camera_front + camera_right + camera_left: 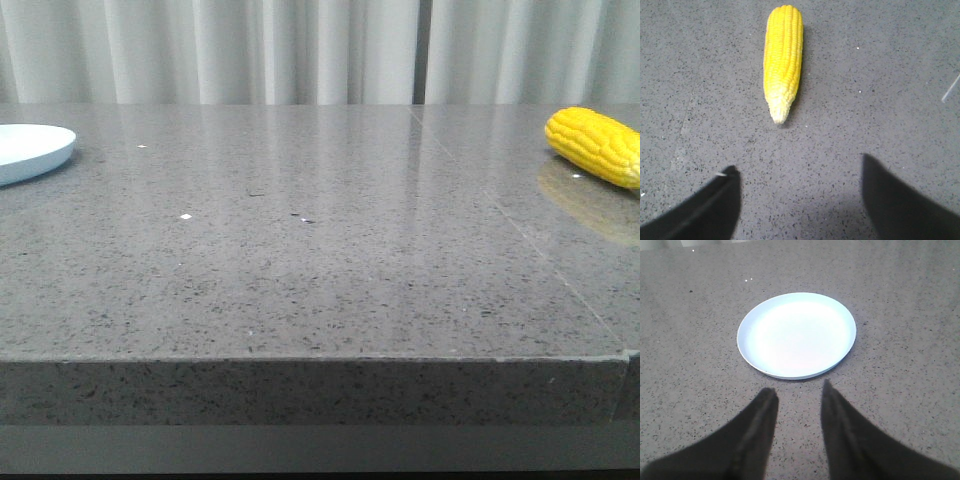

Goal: Place corn on plate with both arms

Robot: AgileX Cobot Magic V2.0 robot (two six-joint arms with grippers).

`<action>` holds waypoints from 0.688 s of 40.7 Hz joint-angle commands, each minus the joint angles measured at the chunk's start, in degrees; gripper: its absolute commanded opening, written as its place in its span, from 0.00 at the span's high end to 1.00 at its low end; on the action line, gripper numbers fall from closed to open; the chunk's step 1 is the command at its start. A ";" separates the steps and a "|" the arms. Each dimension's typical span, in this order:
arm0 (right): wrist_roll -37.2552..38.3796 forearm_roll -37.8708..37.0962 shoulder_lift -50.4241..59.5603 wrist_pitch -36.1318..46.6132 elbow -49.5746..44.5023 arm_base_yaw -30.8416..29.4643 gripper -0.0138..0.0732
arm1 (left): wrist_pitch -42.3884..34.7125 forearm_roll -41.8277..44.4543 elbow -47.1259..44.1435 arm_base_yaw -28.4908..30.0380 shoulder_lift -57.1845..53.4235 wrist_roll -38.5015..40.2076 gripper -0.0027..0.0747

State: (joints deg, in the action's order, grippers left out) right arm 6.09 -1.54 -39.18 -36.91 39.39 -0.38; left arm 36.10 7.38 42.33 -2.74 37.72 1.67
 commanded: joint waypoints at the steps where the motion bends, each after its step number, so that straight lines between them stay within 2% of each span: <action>1: -0.70 -0.90 -0.40 4.11 1.91 -0.25 0.08 | -3.89 1.15 1.91 -0.01 0.60 -0.01 0.37; 4: -0.70 -0.84 -0.40 5.05 1.91 -0.25 0.08 | -1.74 2.51 3.08 -0.01 1.63 -0.01 0.32; 13: -0.70 -0.58 -0.40 5.06 1.91 -0.25 0.08 | 9.81 3.15 11.25 -0.01 10.08 -0.01 0.33; 24: -0.70 -0.58 -0.40 4.93 1.91 -0.25 0.08 | 10.53 5.95 17.14 -0.01 21.33 -0.01 0.33; 28: -0.70 -0.58 -0.40 4.93 1.91 -0.25 0.08 | 11.97 6.20 19.21 2.07 25.06 -0.01 0.33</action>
State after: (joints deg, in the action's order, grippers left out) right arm 6.09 -1.61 -39.18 -36.29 39.39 -0.38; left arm 49.36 12.44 58.22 -2.03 60.71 1.56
